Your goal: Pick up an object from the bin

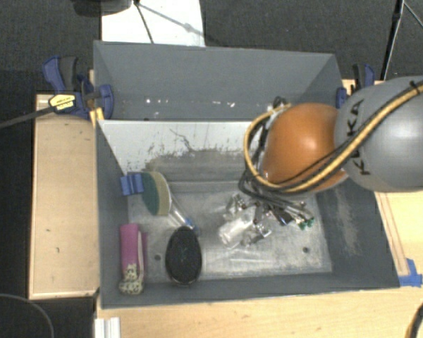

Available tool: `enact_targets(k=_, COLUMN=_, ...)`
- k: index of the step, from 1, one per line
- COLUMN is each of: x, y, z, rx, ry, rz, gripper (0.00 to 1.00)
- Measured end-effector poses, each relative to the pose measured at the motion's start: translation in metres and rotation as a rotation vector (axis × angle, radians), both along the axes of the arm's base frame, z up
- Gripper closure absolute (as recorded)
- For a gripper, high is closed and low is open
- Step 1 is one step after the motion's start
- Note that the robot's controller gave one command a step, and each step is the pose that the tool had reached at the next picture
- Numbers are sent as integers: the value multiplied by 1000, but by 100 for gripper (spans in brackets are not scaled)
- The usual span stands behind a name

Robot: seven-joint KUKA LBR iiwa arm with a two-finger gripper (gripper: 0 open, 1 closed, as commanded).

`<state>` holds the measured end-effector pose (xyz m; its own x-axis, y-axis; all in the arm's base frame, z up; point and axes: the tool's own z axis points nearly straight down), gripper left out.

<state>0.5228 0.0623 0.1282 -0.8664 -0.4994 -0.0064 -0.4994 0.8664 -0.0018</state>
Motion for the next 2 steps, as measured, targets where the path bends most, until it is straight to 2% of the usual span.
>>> enact_targets(k=1, x=1, y=0, z=23, rx=0, ry=0, rz=-7, gripper=100)
enact_targets(k=2, x=3, y=1, z=75, rx=0, ry=-2, rz=-14, gripper=100)
